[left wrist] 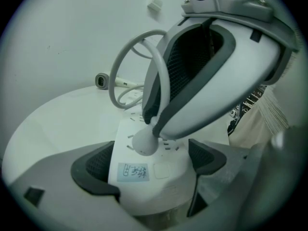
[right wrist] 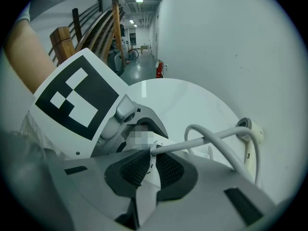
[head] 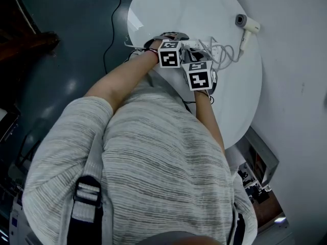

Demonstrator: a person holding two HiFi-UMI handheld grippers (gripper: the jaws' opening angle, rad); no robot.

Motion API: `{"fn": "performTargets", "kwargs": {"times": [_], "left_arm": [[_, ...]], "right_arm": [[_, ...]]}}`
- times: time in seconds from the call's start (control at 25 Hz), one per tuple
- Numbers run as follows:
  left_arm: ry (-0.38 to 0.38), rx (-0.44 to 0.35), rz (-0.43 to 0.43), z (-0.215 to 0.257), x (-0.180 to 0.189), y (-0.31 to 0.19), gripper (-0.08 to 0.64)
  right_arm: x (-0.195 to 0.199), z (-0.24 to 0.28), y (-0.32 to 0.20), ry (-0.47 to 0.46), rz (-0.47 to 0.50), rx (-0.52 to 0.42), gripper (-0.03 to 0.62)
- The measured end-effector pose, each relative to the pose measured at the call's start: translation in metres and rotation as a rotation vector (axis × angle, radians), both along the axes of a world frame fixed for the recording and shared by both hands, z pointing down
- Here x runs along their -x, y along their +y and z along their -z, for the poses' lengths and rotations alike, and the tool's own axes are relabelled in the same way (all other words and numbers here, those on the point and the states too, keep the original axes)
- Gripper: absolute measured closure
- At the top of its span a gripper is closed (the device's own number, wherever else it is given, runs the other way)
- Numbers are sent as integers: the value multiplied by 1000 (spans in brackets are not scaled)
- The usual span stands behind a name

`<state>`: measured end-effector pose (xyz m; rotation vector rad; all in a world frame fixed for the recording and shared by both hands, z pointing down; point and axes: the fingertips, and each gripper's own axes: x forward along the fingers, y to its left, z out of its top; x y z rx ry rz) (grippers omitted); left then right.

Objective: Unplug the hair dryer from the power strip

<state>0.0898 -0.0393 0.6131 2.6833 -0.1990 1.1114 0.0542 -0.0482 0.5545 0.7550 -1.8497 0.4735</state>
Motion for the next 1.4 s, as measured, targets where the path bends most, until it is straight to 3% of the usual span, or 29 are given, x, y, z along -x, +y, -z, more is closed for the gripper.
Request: {"fn": "performTargets", "kwargs": {"times": [0.36,0.52,0.64,1.28,1.4], "left_arm": [[-8,8,-8,0,1,2,88],[-3,-127,-11,12,-1,4,86],[-20,-161,33,11,2,4,86],[-54,-131,27,8,0,3,91],[-58,-134,21,9,0,2,91]], "right_arm": [[3,-1,-3,-19,11,50,540],[4,-7,-6,-5,21,67,540],[7,-8,-7,-6,23,75,540],[3,-6,-2,7,-5,125,540],[5,5,-8,-28,-26,86,540]]}}
